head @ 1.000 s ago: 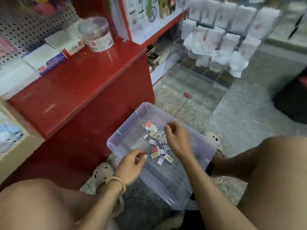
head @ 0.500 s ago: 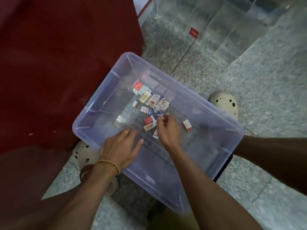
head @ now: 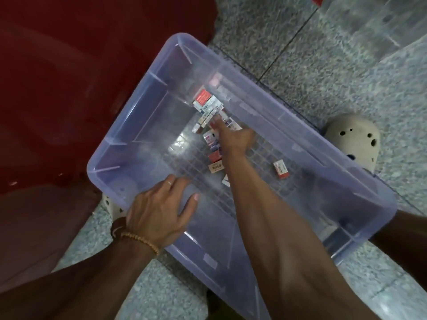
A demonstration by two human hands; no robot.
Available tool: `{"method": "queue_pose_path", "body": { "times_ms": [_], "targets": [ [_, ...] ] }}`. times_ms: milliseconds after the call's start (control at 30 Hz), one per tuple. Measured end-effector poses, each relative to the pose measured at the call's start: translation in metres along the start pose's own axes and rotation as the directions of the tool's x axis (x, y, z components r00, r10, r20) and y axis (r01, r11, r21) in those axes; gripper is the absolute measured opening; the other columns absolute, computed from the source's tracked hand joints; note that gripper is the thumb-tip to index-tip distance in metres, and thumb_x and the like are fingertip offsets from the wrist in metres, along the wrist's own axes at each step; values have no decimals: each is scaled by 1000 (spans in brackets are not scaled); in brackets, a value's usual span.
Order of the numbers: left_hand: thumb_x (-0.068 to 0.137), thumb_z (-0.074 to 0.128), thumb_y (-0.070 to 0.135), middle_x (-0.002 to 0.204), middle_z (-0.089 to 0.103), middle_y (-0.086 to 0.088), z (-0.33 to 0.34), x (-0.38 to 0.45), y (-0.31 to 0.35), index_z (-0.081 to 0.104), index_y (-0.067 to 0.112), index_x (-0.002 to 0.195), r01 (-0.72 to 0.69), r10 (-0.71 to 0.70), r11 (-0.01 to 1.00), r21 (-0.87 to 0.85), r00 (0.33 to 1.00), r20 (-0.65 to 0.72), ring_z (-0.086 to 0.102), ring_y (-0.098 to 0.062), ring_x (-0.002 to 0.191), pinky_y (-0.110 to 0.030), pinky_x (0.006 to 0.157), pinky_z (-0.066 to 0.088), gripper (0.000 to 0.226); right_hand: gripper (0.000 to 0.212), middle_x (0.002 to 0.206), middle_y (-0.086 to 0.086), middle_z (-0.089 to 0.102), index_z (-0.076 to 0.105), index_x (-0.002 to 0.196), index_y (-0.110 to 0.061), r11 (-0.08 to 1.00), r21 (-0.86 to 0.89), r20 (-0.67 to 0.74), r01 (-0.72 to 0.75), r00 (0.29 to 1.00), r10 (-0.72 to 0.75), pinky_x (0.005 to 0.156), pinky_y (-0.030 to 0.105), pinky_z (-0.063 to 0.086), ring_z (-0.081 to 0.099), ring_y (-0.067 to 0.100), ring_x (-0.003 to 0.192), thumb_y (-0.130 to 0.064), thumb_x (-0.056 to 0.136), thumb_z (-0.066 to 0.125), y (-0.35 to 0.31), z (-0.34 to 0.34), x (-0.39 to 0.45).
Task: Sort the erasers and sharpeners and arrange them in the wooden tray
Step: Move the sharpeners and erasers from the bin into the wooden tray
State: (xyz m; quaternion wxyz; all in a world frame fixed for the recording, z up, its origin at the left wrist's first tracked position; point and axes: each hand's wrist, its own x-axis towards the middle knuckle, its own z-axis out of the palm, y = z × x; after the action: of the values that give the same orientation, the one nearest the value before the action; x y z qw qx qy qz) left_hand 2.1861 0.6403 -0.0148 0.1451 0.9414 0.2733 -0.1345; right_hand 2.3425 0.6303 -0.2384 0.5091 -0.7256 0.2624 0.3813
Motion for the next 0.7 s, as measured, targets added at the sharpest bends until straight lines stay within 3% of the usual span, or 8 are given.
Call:
{"method": "queue_pose_path", "body": {
  "times_ms": [100,167,200,333,533,700],
  "targets": [
    [92,47,41,91,66,-4,1,0,1,65,13,104,10,-10,1000,-15,1000,-16,67,-27,74,-35,54,54,35,69,97,7,64,64,100,-10,999,48,-29,-12,999,14,63,37,62,69,29,84,-48,48,90,-39,-4,-32],
    [92,47,41,92,66,-4,1,0,0,65,13,106,14,-14,1000,-23,1000,-16,67,-27,74,-35,54,54,36,41,75,6,67,67,82,-10,999,12,-29,51,998,-51,65,43,61,69,29,82,-33,54,87,-45,2,-38],
    [92,46,41,92,66,-4,1,-1,0,65,13,106,16,-16,1000,-27,1000,-15,67,-26,74,-35,54,54,36,34,73,6,67,66,81,-11,998,8,-8,54,998,-54,68,44,61,70,29,81,-25,58,87,-45,6,-41],
    [92,45,41,89,66,-2,0,0,-1,65,13,106,17,-17,999,-38,1000,-16,66,-22,70,-33,52,53,37,42,86,5,72,65,100,-6,998,-21,63,54,997,-53,67,39,62,72,18,72,-19,68,90,-40,6,-44],
    [92,44,41,86,65,-1,-1,-2,-2,64,14,105,33,-34,998,-59,999,-25,65,-21,68,-31,50,51,36,28,88,16,75,71,94,-2,999,41,218,24,975,-32,68,50,62,74,35,80,-4,71,86,-38,-18,-40],
    [91,45,41,86,65,-1,0,-2,-3,64,15,103,46,-48,997,-70,998,-41,65,-22,68,-32,50,50,34,12,68,9,71,69,81,-8,989,116,314,-92,948,51,61,38,60,69,23,59,3,83,74,-41,-36,-48]
  ]
}}
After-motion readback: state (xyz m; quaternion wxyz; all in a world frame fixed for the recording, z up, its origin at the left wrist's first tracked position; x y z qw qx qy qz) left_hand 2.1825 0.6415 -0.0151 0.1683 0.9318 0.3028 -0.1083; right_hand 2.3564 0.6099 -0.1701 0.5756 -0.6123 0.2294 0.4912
